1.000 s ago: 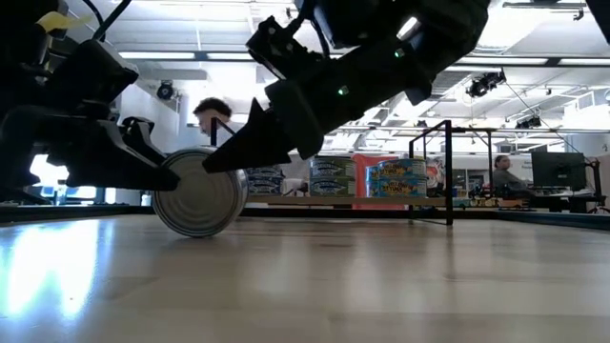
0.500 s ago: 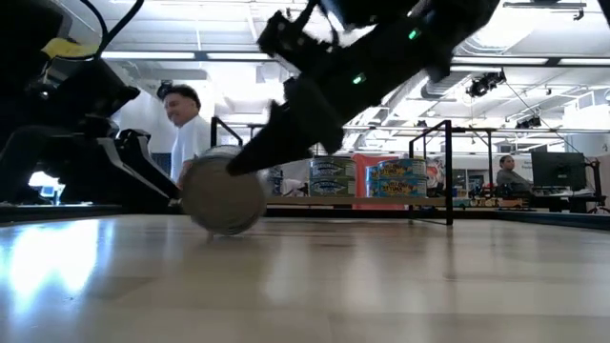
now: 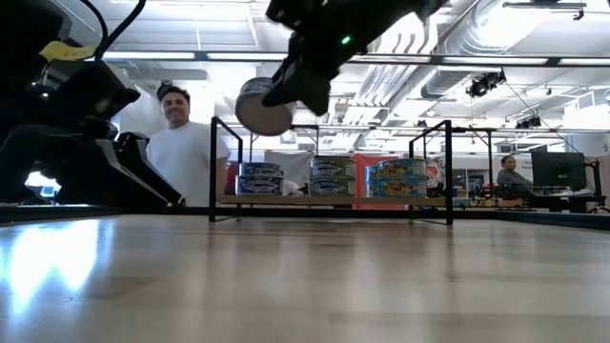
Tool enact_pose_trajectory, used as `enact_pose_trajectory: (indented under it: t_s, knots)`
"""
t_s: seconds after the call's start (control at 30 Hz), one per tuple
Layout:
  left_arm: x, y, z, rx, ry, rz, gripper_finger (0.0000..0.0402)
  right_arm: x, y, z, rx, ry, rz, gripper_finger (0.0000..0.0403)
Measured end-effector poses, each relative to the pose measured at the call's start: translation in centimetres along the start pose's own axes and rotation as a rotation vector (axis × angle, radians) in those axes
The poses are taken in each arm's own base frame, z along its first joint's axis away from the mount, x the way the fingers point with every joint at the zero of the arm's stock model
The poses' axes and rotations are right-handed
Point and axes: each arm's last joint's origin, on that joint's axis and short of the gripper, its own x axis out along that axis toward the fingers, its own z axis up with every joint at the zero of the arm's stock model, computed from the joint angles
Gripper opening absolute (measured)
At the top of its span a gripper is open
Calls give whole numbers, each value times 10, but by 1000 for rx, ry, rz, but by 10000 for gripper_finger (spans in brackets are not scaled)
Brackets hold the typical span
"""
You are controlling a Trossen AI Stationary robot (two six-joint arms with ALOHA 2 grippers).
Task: Stack canned seafood by type on shelf
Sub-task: Stack the blue tuna can on top of the blue tuna can on the shelf, then return to Home Position
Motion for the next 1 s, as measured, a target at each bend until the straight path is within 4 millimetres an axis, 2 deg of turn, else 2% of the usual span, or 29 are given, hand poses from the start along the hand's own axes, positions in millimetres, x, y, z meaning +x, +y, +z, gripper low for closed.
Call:
enact_pose_trajectory:
  t_s: [0.2,0.37,0.5,0.67,0.87,1.0]
  knots:
    - [0,0,0,-14,-1,0,190,39,-29,-19,-110,55,-12,122]
    - [0,0,0,-16,-1,0,190,67,-27,-41,-182,51,77,122]
    - [0,0,0,-16,-1,1,190,81,-25,-54,-180,80,91,122]
    - [0,0,0,-16,-1,0,190,93,-24,-63,-171,85,93,127]
    - [0,0,0,-16,-2,1,190,96,-21,-67,-168,83,126,183]
    - [0,0,0,-17,-2,1,190,95,-21,-66,-131,63,137,196]
